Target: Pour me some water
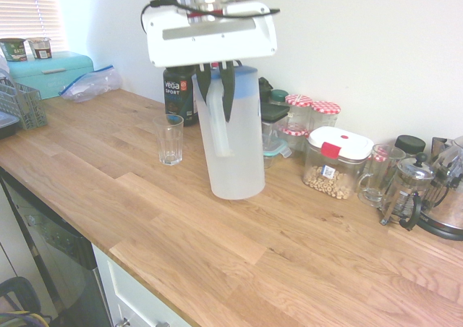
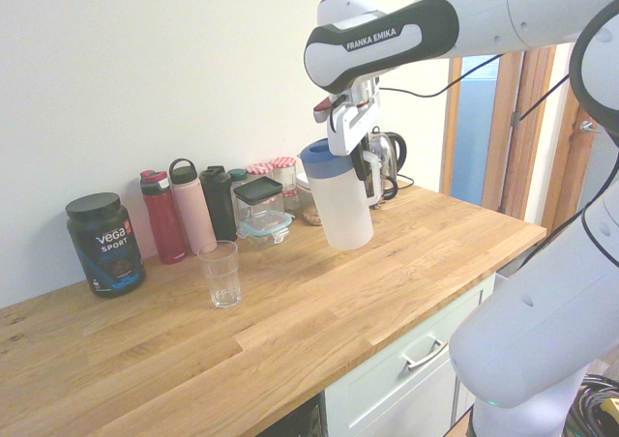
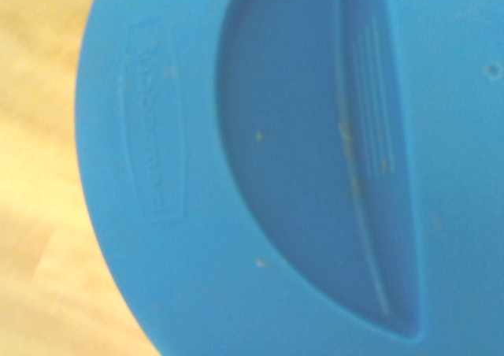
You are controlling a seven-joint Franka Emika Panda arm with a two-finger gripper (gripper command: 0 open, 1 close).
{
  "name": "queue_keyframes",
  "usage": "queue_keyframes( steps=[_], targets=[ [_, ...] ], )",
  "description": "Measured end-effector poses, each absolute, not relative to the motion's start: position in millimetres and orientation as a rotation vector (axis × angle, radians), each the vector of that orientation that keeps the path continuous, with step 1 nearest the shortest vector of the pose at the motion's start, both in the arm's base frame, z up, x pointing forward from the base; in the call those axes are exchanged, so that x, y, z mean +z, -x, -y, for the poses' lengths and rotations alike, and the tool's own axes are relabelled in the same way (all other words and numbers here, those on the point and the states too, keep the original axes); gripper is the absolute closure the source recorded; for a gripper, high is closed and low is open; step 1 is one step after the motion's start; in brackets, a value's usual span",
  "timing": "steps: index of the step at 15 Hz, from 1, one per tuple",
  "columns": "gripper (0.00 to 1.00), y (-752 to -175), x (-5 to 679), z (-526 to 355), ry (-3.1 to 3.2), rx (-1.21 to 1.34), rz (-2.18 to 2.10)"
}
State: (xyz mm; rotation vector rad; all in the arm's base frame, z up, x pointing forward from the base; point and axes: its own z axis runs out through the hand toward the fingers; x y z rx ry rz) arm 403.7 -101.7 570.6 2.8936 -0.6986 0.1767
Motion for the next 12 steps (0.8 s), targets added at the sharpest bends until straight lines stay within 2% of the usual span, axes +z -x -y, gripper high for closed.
queue_keyframes(
  steps=[6,12],
  targets=[
    [1.0,-408,553,146,-2.865,0.394,1.15],
    [1.0,-410,524,171,-2.827,0.292,1.395]
  ],
)
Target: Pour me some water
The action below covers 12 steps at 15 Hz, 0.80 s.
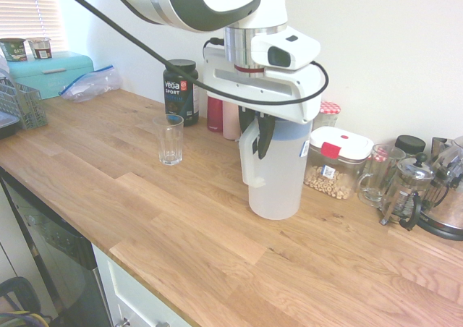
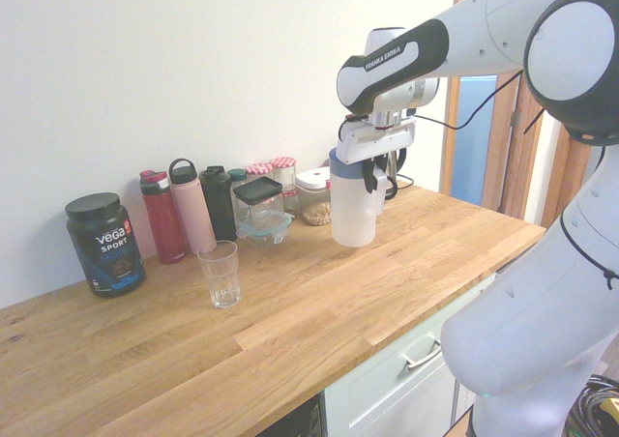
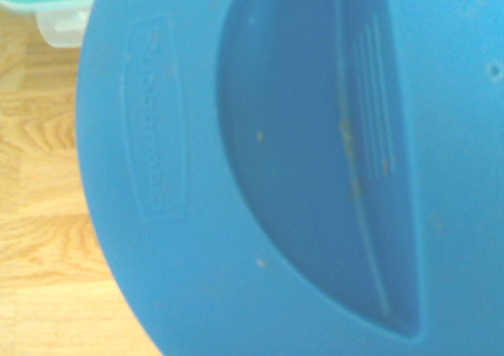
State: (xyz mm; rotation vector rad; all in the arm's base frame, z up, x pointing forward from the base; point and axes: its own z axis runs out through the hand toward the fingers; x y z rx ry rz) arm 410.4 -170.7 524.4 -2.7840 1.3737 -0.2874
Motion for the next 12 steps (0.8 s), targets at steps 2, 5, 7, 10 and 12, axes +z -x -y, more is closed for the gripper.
queue_keyframes(
  steps=[2,5,7,10,12],
  targets=[
    [1.0,-409,520,174,2.781,-0.253,-1.386],
    [1.0,-412,513,177,2.784,-0.222,-1.394],
    [1.0,-416,507,179,2.788,-0.2,-1.396],
    [0.0,-422,499,182,2.792,-0.191,-1.395],
    [0.0,-423,497,181,2.794,-0.19,-1.394]
  ],
)
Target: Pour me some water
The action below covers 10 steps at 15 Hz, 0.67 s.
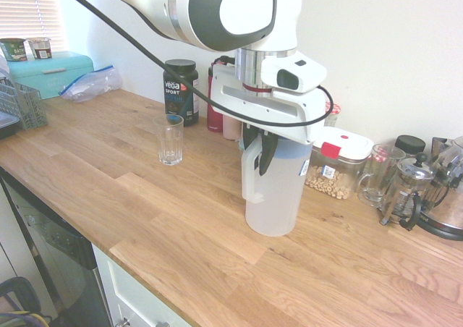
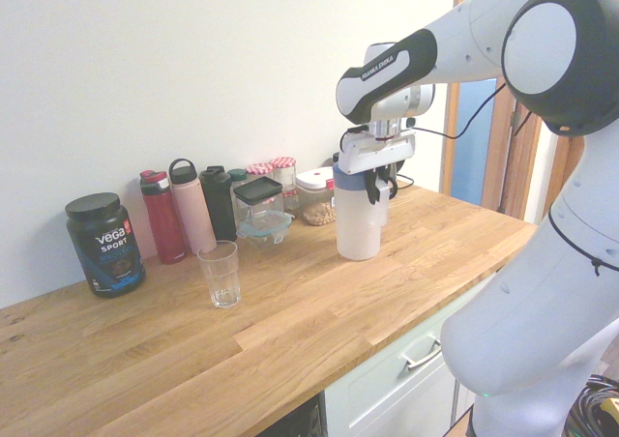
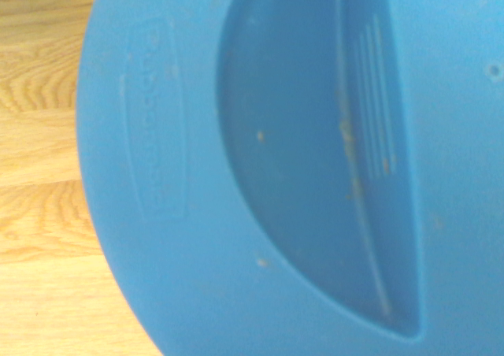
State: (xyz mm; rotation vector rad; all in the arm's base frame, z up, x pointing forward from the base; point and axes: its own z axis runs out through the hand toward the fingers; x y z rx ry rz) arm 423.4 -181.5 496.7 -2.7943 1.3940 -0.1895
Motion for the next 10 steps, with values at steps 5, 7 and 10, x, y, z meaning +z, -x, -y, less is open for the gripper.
queue_keyframes(
  steps=[5,7,10],
  targets=[
    [0.0,-425,499,181,2.796,-0.201,-1.39],
    [0.0,-424,503,180,2.795,-0.21,-1.392],
    [0.0,-408,526,174,2.793,-0.228,-1.403]
  ],
)
